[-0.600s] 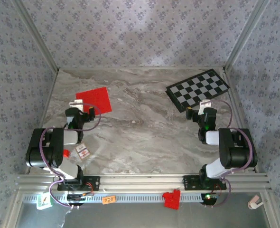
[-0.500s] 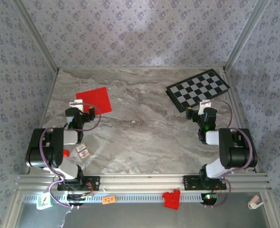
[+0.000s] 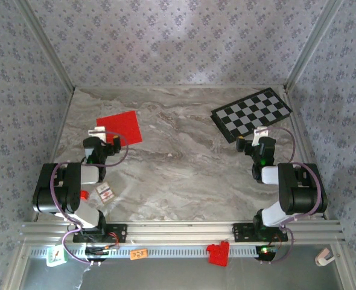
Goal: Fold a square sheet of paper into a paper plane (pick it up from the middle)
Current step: Move the square sheet of paper to the center of the table.
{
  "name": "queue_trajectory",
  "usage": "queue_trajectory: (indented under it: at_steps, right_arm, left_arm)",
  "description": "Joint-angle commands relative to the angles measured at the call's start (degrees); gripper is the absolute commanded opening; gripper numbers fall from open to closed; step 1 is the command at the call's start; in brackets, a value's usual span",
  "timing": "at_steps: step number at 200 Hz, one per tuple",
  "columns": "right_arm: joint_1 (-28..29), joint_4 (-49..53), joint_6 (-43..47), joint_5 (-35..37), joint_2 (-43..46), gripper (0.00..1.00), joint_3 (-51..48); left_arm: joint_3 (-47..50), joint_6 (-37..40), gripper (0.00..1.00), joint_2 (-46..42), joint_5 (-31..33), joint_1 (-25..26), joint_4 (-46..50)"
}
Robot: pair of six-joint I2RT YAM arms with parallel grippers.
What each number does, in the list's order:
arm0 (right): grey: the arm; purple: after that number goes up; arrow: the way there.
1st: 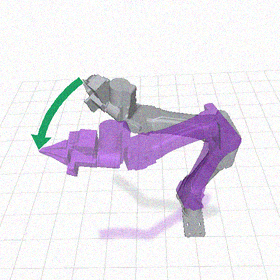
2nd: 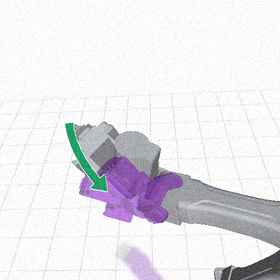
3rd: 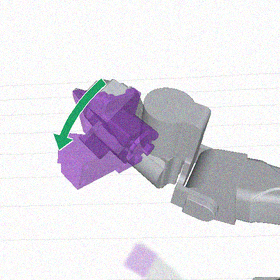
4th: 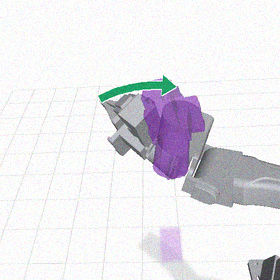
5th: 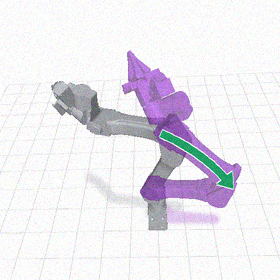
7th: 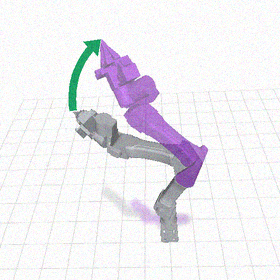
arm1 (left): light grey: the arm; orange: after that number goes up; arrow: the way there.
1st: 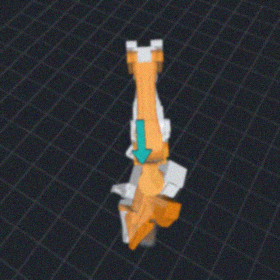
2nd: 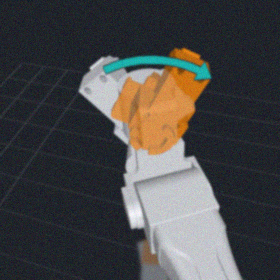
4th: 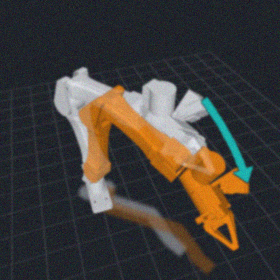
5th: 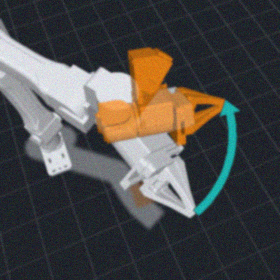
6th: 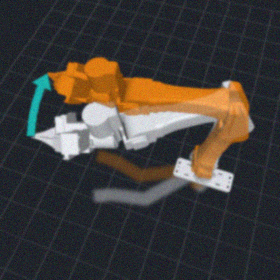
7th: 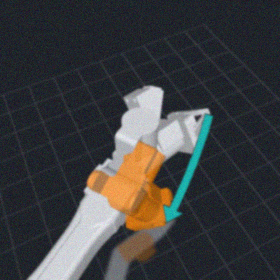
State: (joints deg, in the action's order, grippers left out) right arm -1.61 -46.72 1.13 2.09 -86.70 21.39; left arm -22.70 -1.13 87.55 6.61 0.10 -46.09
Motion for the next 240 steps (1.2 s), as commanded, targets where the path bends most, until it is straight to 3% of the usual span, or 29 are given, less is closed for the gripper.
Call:
queue_trajectory:
  at_steps: [1, 113, 152, 183, 217, 240]
  right_arm:
    - [-0.22, 0.5, 0.53, -0.64, -0.62, 1.0, 1.2]
    - [0.37, 1.64, 1.44, -1.32, 1.75, 1.0, 0.98]
    - [2.16, 15.25, 2.07, 1.95, 12.5, 1.0, 4.57]
    - [2.79, 29.95, -8.39, 2.43, 19.19, 1.0, 11.91]
    - [4.56, 46.06, -20.19, -3.13, 18.0, 1.0, 23.29]
    - [5.7, 52.99, -28.39, -4.83, 13.97, 1.0, 29.28]
  left_arm:
    - [-1.12, -0.78, 1.0, 0.4, -1.25, -0.41, -0.24]
    - [-1.5, -1.16, 1.0, -2.58, -0.45, -0.45, 2.45]
    - [-5.03, -3.61, 1.0, -12.68, 3.75, -0.36, 15.84]
    - [-11.31, -10.93, 1.0, -18.24, 2.43, -0.34, 29.03]
    - [-19.17, -16.68, 1.0, -18.36, -4.15, 0.18, 40.36]
    - [-21.59, -24.17, 1.0, -17.04, -4.7, 0.27, 42.97]
